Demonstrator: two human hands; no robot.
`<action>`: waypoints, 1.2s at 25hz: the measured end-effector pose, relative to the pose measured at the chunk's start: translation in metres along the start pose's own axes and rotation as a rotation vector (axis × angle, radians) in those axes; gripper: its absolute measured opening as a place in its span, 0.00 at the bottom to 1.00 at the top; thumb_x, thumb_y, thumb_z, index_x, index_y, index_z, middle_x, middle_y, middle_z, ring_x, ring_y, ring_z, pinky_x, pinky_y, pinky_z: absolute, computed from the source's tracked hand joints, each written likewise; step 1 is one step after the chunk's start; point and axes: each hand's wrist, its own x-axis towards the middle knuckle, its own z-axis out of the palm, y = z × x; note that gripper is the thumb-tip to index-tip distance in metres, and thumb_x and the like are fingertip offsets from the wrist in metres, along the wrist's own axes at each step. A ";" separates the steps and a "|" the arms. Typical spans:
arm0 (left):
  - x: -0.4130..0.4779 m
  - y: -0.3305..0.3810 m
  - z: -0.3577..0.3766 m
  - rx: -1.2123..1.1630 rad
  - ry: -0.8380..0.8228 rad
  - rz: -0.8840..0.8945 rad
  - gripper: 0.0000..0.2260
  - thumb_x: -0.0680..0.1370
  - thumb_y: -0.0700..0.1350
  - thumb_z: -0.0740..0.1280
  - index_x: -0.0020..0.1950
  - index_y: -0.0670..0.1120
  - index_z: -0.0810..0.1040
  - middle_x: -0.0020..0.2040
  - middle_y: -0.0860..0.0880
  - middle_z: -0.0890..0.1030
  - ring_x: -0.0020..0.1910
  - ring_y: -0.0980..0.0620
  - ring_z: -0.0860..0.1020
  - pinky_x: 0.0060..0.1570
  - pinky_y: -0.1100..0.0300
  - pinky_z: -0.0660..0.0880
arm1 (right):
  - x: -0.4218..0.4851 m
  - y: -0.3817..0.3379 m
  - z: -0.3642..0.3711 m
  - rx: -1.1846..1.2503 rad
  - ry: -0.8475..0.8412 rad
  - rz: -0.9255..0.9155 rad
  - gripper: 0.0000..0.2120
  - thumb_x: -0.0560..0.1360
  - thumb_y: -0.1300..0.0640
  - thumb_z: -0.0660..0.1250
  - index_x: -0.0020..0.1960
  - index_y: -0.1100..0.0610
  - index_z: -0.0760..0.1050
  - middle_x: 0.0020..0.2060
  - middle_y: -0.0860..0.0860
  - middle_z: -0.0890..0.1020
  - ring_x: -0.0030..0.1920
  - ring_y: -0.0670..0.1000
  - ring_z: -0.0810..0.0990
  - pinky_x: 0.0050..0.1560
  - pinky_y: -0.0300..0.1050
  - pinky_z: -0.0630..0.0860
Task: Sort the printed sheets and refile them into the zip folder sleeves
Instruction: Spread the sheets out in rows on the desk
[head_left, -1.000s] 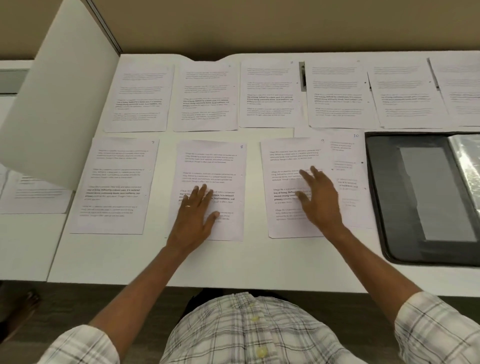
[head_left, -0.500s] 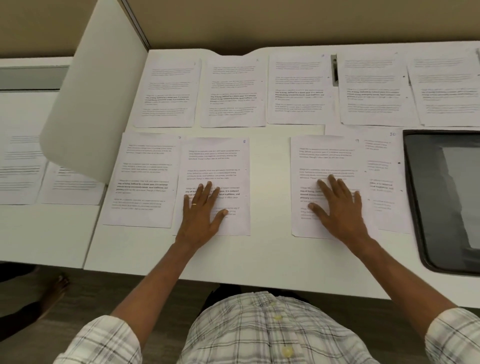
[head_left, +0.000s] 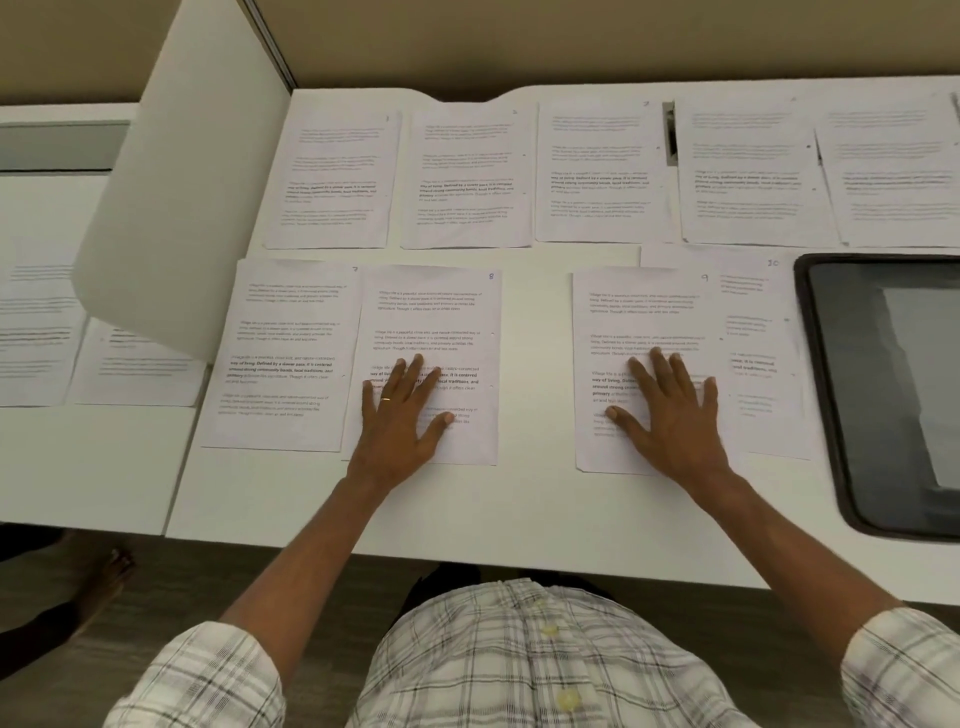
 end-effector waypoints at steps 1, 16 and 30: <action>0.000 0.000 -0.001 0.001 -0.007 -0.010 0.33 0.82 0.68 0.51 0.84 0.56 0.54 0.85 0.56 0.48 0.83 0.57 0.42 0.79 0.37 0.39 | 0.000 -0.004 0.001 -0.021 0.002 -0.010 0.39 0.78 0.29 0.48 0.81 0.49 0.59 0.82 0.51 0.57 0.82 0.56 0.53 0.76 0.73 0.51; -0.003 0.023 0.003 -0.122 0.167 0.003 0.27 0.84 0.58 0.52 0.83 0.52 0.60 0.84 0.53 0.57 0.83 0.54 0.51 0.80 0.36 0.44 | 0.023 -0.081 0.005 0.036 0.052 -0.061 0.32 0.82 0.35 0.49 0.80 0.50 0.62 0.82 0.50 0.56 0.82 0.56 0.53 0.77 0.67 0.55; 0.028 0.112 0.049 0.013 -0.184 0.289 0.41 0.76 0.74 0.51 0.84 0.53 0.58 0.85 0.52 0.48 0.84 0.50 0.43 0.81 0.46 0.42 | -0.030 0.071 -0.015 0.037 -0.036 0.167 0.31 0.83 0.38 0.53 0.83 0.45 0.52 0.83 0.48 0.50 0.83 0.56 0.46 0.78 0.70 0.48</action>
